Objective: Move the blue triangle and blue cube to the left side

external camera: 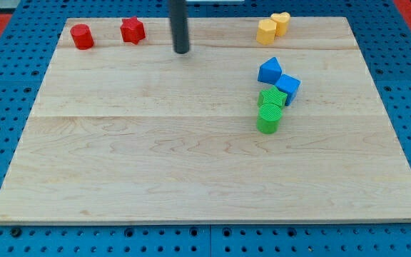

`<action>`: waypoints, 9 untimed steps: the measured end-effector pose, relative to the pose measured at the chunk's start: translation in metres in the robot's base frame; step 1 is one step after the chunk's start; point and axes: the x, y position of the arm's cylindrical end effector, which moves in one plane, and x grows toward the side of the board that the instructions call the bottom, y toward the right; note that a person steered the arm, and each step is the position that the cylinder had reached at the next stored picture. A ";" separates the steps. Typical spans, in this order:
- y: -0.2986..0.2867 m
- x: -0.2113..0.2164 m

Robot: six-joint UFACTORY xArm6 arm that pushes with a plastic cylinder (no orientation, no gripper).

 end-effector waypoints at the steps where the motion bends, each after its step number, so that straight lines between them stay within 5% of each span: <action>1: 0.079 0.000; 3: 0.202 0.047; 4: 0.140 0.050; 6: 0.107 0.093; 8: -0.052 0.096; 9: -0.012 0.068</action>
